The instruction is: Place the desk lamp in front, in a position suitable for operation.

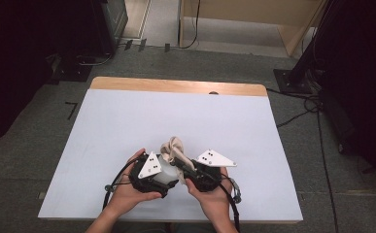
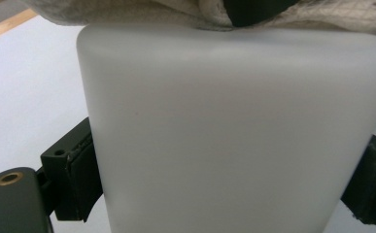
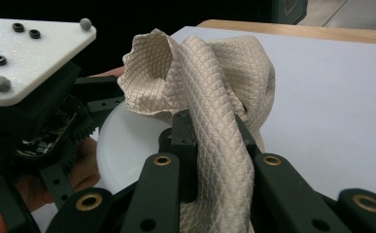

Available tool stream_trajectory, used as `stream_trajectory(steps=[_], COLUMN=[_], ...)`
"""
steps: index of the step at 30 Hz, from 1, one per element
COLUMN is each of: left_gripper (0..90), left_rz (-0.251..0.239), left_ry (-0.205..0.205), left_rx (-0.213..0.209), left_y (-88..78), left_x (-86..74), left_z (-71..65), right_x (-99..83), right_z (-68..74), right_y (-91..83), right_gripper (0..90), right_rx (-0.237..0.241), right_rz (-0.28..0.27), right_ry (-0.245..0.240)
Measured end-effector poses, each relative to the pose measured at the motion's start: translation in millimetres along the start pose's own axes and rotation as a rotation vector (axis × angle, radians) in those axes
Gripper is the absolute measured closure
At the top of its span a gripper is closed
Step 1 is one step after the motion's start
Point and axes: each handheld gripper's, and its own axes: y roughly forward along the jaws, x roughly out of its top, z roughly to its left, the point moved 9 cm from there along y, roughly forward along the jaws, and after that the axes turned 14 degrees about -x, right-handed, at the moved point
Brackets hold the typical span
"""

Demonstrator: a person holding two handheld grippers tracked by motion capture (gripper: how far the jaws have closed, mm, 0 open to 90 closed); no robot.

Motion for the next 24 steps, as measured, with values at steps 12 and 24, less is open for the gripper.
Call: stream_trajectory(steps=[12, 24], left_gripper=[8.4, 8.6], left_rz=[0.003, -0.015], left_ry=[-0.015, -0.032], left_rx=[-0.022, -0.039], left_y=[0.6, 5.0], left_x=[-0.7, -0.2], left_z=[-1.9, -3.3], right_x=[-6.3, -6.8], right_z=[-9.6, -13.5], right_y=[3.4, 3.5], right_gripper=[79.1, 78.8], right_rx=[-0.024, -0.017], right_rz=[0.034, 0.042], right_ry=[0.022, 0.035])
